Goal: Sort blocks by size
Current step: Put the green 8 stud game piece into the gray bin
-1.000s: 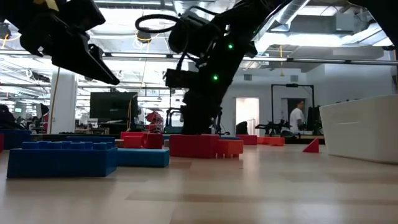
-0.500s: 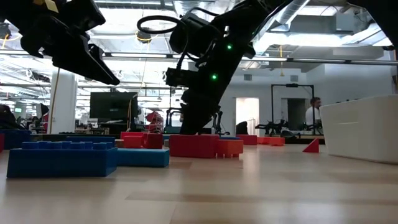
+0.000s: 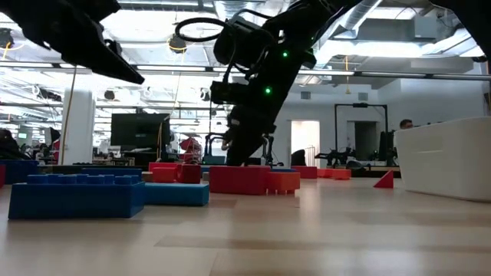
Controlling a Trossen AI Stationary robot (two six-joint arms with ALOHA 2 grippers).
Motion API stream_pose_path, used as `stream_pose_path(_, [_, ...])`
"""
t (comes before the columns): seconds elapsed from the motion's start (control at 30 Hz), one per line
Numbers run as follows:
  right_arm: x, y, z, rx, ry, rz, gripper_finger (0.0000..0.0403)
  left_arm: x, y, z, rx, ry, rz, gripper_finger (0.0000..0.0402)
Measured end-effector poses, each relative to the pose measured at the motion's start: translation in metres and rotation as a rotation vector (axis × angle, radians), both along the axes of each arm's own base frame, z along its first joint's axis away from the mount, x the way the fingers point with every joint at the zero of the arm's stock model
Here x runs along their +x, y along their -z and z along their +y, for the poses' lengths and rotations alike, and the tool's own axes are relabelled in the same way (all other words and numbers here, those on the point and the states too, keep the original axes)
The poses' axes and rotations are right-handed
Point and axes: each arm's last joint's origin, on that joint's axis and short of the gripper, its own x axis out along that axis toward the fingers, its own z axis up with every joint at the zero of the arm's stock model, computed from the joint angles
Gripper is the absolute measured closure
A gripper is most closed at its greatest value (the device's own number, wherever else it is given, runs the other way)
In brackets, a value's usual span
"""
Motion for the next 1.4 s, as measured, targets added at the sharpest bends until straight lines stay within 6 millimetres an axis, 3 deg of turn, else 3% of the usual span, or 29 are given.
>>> stream_pose_path(0.23, [-0.004, -0.009, 0.0, 0.052, 0.022, 0.0, 0.0161, -0.016, -0.005, 0.006, -0.036, -0.019, -0.006, 0.0213])
stream_pose_path(0.4, [0.002, -0.027, 0.006, 0.168, 0.221, -0.13, 0.0155, -0.017, -0.009, 0.007, -0.048, -0.034, -0.044, 0.0213])
stream_pose_path(0.53, [0.009, -0.02, 0.032, 0.007, 0.275, -0.137, 0.0154, -0.017, -0.008, 0.007, -0.062, -0.048, -0.046, 0.0213])
stream_pose_path(0.63, [0.012, -0.018, 0.043, -0.013, 0.352, -0.143, 0.0153, -0.017, -0.008, 0.007, -0.072, -0.052, -0.05, 0.0213])
stream_pose_path(0.77, [0.013, -0.022, 0.037, 0.039, 0.479, -0.194, 0.0153, -0.017, -0.008, 0.007, -0.079, -0.056, -0.052, 0.0213])
stream_pose_path(0.93, [0.016, -0.012, 0.031, 0.038, 0.566, -0.213, 0.0153, -0.017, -0.008, 0.007, -0.08, -0.056, -0.054, 0.0213])
stream_pose_path(1.13, [0.02, 0.017, 0.033, 0.041, 0.592, -0.165, 0.0153, -0.017, -0.008, 0.007, -0.079, -0.055, -0.049, 0.0213])
stream_pose_path(1.4, [0.019, 0.019, 0.032, 0.011, 0.547, -0.136, 0.0154, -0.017, -0.008, 0.007, -0.074, -0.053, -0.044, 0.0213])
